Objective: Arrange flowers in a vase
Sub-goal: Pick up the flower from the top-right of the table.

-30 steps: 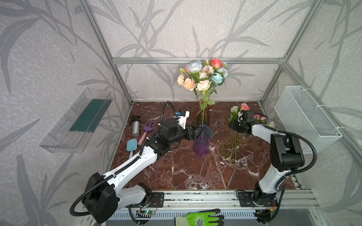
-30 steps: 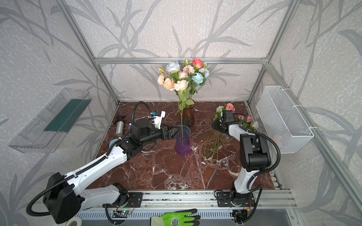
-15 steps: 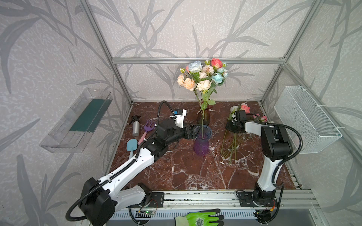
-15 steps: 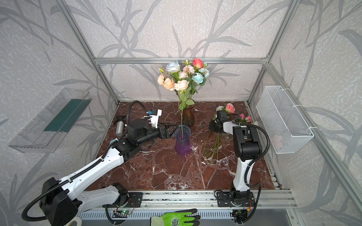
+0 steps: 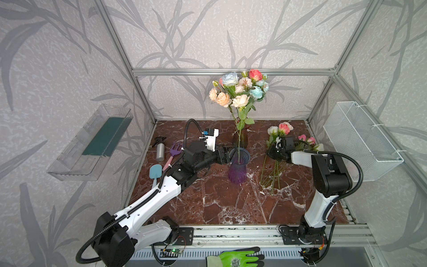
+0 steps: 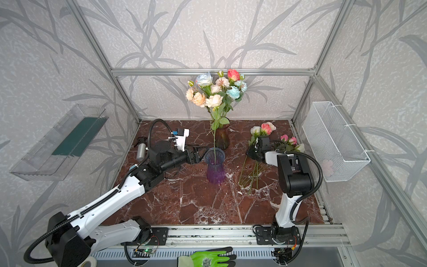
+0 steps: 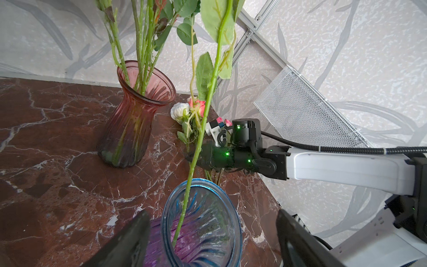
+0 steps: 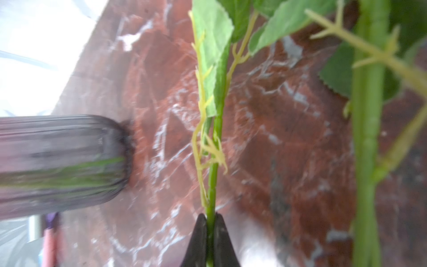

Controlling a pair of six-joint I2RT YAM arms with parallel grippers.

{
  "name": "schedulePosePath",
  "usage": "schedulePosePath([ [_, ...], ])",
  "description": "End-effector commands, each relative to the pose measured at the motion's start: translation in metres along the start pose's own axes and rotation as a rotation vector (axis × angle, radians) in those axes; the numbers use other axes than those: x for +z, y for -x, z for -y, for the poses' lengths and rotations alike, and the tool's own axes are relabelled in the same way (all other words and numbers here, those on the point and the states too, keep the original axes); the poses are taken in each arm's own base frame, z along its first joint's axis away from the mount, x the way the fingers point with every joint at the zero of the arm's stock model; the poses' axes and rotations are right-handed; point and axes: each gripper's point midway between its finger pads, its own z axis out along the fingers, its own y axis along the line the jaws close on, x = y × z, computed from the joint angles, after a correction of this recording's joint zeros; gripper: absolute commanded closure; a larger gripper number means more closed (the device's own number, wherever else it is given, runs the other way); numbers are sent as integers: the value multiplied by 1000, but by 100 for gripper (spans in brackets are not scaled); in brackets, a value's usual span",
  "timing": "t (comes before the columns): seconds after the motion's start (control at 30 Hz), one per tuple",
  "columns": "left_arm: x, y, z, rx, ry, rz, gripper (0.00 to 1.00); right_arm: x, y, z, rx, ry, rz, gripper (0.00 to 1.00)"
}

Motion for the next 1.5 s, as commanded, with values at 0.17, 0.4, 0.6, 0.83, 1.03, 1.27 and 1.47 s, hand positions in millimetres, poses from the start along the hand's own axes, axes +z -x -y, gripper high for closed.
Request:
schedulePosePath([
  [0.17,-11,10,0,43,25,52,14,-66,22,-67,-93,212,120,96],
  [0.4,-14,13,-3,60,47,68,14,-106,14,-87,-157,296,174,98],
  [0.6,-15,14,-5,61,60,73,14,-131,12,-94,-178,317,226,98],
  [0.83,-18,18,-12,86,103,97,14,-183,18,-112,-266,326,341,99],
  [1.03,-42,37,-31,139,245,215,12,-229,25,-136,-335,350,445,99],
  [1.27,-84,61,-62,144,455,401,10,-271,27,-183,-437,418,542,99],
  [1.47,-117,74,-87,114,626,506,7,-296,24,-233,-531,500,590,99],
])
